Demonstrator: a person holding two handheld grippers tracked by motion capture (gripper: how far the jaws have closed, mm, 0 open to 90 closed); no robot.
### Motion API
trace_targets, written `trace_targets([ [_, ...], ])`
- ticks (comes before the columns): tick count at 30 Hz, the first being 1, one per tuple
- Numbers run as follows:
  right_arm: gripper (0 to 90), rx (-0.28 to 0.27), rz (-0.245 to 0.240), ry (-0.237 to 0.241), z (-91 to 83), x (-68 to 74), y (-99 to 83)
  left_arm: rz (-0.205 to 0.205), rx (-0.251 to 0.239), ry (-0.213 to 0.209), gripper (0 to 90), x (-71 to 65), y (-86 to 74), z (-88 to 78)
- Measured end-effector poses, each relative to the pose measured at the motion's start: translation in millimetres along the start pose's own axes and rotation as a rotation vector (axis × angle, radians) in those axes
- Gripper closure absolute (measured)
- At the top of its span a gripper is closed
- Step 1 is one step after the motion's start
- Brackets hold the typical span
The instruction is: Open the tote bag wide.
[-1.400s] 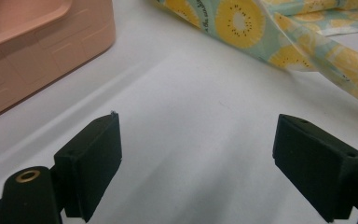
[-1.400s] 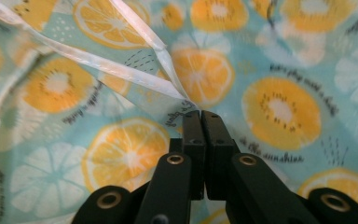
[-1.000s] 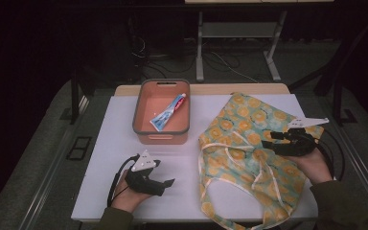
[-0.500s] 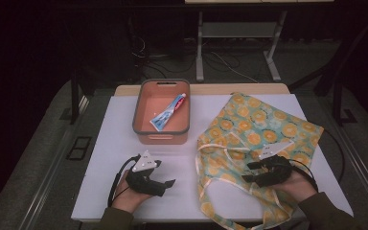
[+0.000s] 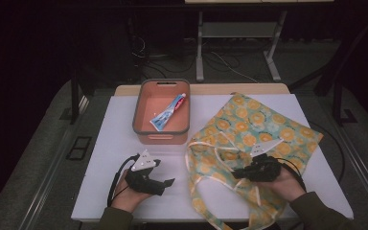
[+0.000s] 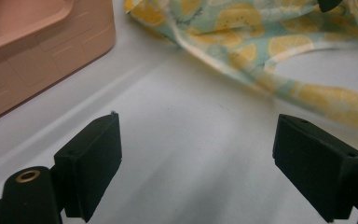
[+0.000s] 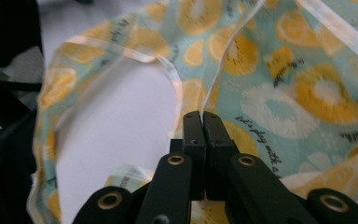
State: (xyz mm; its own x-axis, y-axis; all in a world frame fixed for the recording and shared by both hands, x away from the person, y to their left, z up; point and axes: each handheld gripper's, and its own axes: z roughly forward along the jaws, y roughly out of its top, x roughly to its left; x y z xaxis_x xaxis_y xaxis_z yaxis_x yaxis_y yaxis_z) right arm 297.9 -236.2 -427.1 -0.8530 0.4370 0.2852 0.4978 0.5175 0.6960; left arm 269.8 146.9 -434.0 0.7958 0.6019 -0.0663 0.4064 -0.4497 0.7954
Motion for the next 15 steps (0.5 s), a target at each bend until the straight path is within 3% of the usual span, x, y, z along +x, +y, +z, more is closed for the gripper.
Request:
trace_targets([
  [3,89.0,-0.015,-0.037,-0.046,5.6,6.1,10.6,-0.002,-0.007,0.0,14.0,-0.2,-0.1,-0.7],
  [5,89.0,-0.069,-0.044,-0.107,-6.0,1.3,15.6,0.0,-0.003,-0.001,14.1,0.5,-0.4,-0.5],
  [6,89.0,-0.069,-0.044,-0.107,-6.0,1.3,15.6,0.0,-0.001,-0.001,14.1,0.7,-0.5,-0.4],
  [11,89.0,-0.156,0.013,-0.221,-36.4,-21.4,13.8,0.0,0.001,0.0,14.1,0.6,-0.3,0.1],
  [15,89.0,-0.156,0.059,-0.323,-49.6,-44.5,5.8,-0.001,0.002,0.003,14.0,0.7,-0.3,0.2],
])
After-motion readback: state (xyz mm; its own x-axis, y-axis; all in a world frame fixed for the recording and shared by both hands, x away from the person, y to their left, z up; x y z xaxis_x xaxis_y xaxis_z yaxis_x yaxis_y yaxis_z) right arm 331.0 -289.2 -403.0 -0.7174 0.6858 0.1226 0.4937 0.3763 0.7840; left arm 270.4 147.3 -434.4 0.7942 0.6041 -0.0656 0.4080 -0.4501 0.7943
